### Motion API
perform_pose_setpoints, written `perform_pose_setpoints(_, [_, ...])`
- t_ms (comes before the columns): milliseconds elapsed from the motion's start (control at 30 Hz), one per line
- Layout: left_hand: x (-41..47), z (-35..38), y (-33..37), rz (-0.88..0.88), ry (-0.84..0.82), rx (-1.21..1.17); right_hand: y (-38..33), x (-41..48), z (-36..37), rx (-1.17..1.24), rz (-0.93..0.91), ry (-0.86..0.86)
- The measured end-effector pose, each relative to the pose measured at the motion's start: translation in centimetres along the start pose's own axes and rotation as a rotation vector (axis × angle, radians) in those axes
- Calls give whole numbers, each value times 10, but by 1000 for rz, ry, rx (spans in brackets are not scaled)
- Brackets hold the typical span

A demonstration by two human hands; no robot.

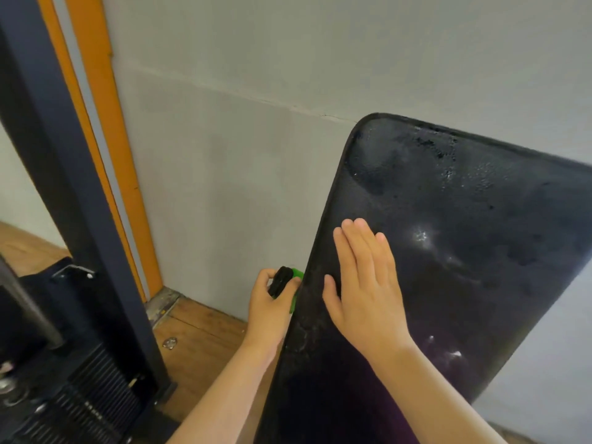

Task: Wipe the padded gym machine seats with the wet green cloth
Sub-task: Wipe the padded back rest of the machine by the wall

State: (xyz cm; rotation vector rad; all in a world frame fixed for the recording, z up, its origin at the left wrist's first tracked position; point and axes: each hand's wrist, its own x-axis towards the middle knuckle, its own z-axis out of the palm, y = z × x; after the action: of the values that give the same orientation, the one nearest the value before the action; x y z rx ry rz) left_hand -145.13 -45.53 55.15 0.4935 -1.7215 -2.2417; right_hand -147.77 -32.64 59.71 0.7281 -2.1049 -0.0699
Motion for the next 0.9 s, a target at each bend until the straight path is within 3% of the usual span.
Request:
perform_pose_setpoints(267, [22,22,49,159,-31,-74,0,-1,-1,7,2,11])
perform_pose_setpoints(433, [16,19,30,189,-23,11,2,-2,0,8,0,27])
perform_pose_setpoints(700, [-8,-9,-32,-10,27,117,2,-3,2,24,-1,41])
perform_pose_setpoints(900, [-6,-19,-23,-112,-39,41,1,-3,3,33,-13,46])
